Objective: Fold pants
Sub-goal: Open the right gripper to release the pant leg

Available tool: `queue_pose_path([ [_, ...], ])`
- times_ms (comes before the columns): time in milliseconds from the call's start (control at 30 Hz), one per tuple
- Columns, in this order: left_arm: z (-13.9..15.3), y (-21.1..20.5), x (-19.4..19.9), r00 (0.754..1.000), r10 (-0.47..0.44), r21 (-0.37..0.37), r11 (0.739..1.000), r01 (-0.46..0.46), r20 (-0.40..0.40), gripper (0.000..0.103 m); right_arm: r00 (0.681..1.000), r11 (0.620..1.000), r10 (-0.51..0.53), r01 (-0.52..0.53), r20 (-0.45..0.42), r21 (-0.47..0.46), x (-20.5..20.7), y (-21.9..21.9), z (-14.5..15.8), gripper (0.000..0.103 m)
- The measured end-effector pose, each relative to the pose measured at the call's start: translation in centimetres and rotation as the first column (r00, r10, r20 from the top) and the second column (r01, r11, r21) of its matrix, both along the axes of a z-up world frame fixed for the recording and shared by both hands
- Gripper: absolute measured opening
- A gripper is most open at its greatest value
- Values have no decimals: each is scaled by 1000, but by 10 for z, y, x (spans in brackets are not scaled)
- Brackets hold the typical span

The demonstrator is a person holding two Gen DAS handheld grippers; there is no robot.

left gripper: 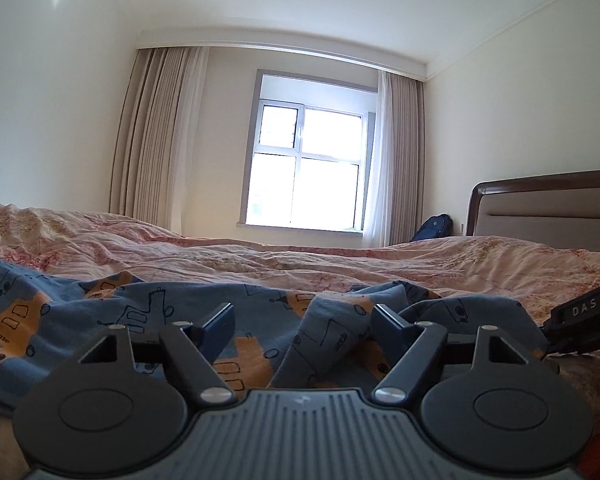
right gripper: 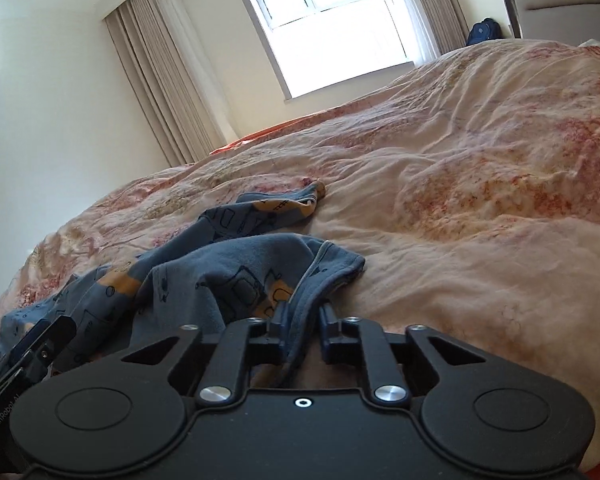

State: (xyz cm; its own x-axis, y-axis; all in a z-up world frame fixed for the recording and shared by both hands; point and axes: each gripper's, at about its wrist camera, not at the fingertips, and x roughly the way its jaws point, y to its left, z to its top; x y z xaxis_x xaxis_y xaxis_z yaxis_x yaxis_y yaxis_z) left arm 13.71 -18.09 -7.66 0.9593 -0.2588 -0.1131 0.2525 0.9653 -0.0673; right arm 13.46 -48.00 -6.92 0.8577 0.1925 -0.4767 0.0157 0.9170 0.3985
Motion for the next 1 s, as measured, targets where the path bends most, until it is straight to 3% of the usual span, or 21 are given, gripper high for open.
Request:
queue_pose_path([
  [67,0,0,1,1000,-7,-2,1000,7,-7,72,1000,999,12,-11,6,-44,1,0,7,7],
  [133,-1,2,3,1000,-13,-14,1000,13,-20,71,1000,987,20,-17,17,-159,3,2,18,6],
  [233,-1,4,5,999,-15,-29,999,14,-36,71,999,932,19,-2,41,-363,8,-1,41,6],
  [300,-2,6,7,999,-12,-37,999,10,-42,71,999,910,27,-10,35,-414,15,-10,49,7],
  [467,-3,7,8,999,-15,-43,999,13,-51,71,995,893,50,-84,-89,-442,44,-22,32,11],
  [533,-3,7,8,999,-15,-46,999,13,-50,71,990,879,42,-102,-136,-465,50,-21,22,22],
  [600,-2,8,8,999,-16,-51,999,14,-50,71,992,866,21,-79,-122,-493,49,-19,24,37],
  [767,-3,10,11,998,-16,-65,998,11,-63,69,996,872,43,-77,-82,-484,60,-9,48,59],
  [900,-4,10,15,995,-48,-73,996,42,-89,40,989,884,132,-149,-68,-443,93,21,68,61],
  [1000,-5,11,18,992,-56,-80,996,47,-112,25,973,890,216,-229,-77,-395,126,54,80,61],
])
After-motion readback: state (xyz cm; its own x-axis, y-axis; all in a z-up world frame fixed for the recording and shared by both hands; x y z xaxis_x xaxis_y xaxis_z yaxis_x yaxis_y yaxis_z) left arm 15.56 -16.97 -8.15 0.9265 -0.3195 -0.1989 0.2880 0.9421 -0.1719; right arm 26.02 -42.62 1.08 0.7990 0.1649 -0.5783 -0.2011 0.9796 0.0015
